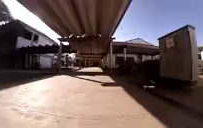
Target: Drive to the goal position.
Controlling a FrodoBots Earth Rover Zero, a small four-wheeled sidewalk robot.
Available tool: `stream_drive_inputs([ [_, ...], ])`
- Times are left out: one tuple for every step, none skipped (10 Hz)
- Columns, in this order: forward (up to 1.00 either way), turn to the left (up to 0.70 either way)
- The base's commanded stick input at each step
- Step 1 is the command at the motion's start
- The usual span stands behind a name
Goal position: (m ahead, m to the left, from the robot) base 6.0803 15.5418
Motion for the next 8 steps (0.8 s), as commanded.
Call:
stream_drive_inputs([
  [0.50, 0.00],
  [0.50, 0.00],
  [0.50, 0.00],
  [0.50, 0.00],
  [0.50, 0.00],
  [0.50, 0.00],
  [0.50, 0.00],
  [0.50, 0.00],
])
